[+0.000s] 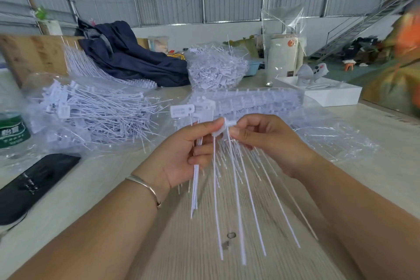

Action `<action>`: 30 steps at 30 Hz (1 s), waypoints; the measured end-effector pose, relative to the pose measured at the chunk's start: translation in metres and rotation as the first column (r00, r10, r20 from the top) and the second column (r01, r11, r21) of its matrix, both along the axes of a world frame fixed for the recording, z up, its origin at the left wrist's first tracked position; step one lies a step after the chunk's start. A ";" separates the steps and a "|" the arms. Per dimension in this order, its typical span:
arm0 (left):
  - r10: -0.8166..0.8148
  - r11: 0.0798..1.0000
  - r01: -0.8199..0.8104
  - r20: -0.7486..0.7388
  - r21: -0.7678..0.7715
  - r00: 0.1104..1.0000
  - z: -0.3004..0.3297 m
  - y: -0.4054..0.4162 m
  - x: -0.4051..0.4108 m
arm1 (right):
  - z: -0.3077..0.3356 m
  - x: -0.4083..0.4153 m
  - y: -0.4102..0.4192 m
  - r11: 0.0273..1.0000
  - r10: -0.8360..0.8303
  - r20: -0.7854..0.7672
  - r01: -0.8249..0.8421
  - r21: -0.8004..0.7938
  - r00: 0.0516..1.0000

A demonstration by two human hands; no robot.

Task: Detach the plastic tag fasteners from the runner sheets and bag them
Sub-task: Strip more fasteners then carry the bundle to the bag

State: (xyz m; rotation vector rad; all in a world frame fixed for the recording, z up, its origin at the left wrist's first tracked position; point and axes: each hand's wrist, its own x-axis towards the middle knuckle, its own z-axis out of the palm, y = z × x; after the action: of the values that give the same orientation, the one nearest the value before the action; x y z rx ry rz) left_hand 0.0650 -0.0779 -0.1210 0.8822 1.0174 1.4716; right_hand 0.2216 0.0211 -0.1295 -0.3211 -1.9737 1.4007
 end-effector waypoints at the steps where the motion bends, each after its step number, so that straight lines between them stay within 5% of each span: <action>1: 0.017 1.000 -0.017 -0.010 0.006 1.000 0.000 0.000 -0.002 | 0.001 0.000 0.001 0.998 -0.057 -0.023 0.057 0.004 0.998; 4: 0.124 0.990 -0.136 -0.226 -0.041 0.966 -0.001 0.000 -0.007 | 0.003 0.004 0.007 0.965 -0.252 -0.068 0.256 0.057 0.965; 8: 0.279 0.927 -0.376 -0.656 -0.008 0.701 -0.011 0.002 -0.001 | -0.004 0.001 0.007 0.870 -0.410 0.049 0.374 0.320 0.911; 10: 0.319 0.914 -0.402 -0.708 0.054 0.630 -0.014 0.005 0.002 | -0.007 0.001 0.008 0.816 -0.471 0.091 0.395 0.422 0.877; 14: 0.337 0.915 -0.395 -0.702 0.086 0.628 -0.012 0.007 0.004 | -0.008 0.002 0.010 0.746 -0.532 0.110 0.404 0.530 0.839; 20: 0.271 0.938 -0.294 -0.917 0.184 0.291 -0.021 0.011 0.006 | -0.007 0.001 0.006 0.728 -0.538 0.142 0.374 0.575 0.831; 23: 0.240 0.934 -0.333 -0.921 0.132 0.308 -0.022 0.012 0.001 | -0.006 -0.002 0.000 0.790 -0.450 0.074 0.359 0.498 0.890; 28: 0.361 0.894 -0.442 -0.712 0.078 0.603 -0.015 0.010 -0.012 | 0.000 0.004 0.003 0.598 -0.617 -0.034 0.496 0.629 0.786; 30: 0.399 0.883 -0.448 -0.727 0.139 0.560 -0.015 0.010 -0.009 | 0.000 0.006 0.005 0.597 -0.624 -0.020 0.493 0.633 0.781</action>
State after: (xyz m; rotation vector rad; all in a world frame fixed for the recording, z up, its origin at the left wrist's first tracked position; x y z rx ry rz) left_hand 0.0556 -0.0679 -0.1360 1.3033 2.0048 1.4620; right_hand 0.2272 0.0261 -0.1300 -0.7304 -2.0978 0.2848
